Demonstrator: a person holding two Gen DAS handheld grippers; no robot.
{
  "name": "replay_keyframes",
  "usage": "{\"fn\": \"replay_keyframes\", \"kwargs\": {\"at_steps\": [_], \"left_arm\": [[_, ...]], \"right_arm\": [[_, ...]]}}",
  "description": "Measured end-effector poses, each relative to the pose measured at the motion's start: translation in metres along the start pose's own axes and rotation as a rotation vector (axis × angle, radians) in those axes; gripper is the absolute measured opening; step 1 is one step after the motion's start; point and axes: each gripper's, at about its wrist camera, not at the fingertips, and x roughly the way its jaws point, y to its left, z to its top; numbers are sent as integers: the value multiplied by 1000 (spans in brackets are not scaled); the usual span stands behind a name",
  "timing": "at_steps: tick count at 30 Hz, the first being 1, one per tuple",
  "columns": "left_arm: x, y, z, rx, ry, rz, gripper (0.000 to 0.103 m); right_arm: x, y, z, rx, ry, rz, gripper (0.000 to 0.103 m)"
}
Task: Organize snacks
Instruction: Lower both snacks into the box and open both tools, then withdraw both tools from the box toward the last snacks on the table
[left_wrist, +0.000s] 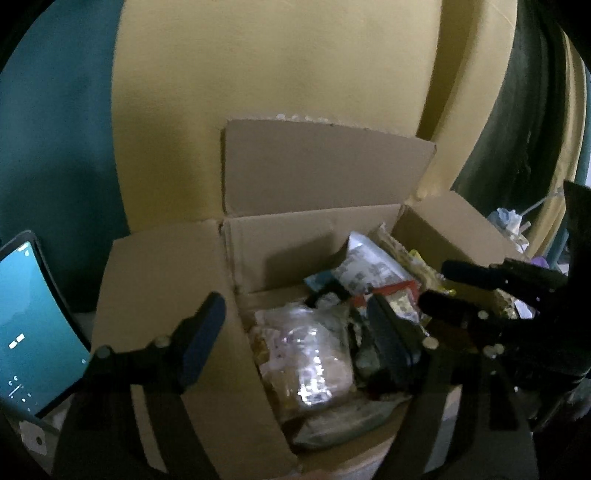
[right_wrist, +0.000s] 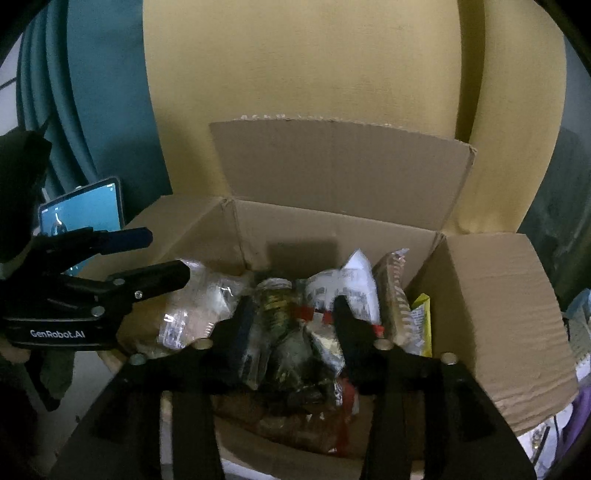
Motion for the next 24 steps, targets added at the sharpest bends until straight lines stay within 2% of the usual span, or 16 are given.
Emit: {"fn": "replay_keyframes", "kwargs": {"at_steps": [6, 24], "left_arm": [[-19, -2, 0, -4, -17, -3, 80], [-100, -29, -19, 7, -88, -18, 80]], "right_arm": [[-9, 5, 0, -7, -7, 4, 51], [-77, 31, -7, -37, -58, -6, 51]]}}
